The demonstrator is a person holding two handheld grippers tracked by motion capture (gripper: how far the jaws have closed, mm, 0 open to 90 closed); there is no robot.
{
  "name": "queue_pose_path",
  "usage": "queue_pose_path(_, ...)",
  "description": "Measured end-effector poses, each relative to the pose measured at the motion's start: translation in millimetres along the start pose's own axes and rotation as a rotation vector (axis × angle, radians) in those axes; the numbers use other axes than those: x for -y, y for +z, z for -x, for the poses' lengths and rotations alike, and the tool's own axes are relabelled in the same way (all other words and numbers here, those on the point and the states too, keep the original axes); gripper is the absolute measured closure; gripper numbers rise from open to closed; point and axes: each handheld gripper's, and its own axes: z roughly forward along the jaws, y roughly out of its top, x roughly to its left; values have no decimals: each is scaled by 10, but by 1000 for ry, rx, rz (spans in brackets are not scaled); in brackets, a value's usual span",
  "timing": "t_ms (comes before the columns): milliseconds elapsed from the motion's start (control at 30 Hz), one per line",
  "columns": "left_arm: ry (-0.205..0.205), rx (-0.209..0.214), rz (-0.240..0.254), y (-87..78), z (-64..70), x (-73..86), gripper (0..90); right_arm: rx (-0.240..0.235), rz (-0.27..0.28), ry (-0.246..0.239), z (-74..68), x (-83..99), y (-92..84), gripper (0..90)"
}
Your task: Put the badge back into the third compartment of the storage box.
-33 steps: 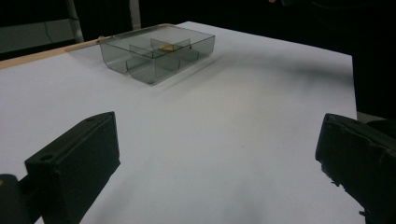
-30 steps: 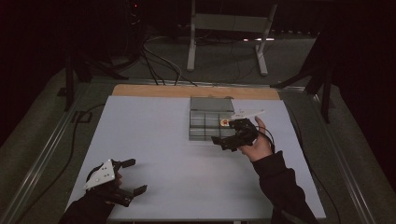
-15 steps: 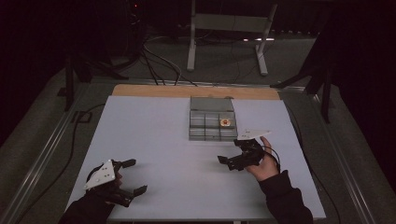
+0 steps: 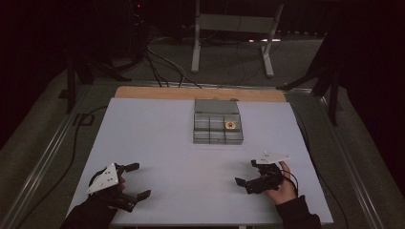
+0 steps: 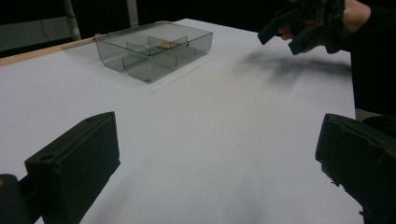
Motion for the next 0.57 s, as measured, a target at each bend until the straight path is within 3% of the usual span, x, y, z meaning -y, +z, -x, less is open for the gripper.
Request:
queue_pose_path(300,2,5,-3,4,5,1,2,53,36,-3,47,267,-174,10)
queue_pose_path(433,1,5,-6,8,6,2,2,59,51,22,105,313,-193,10)
queue_pose_path(567,-1,6,-4,9,4,3,2,60,34,10,115,326,-163,10)
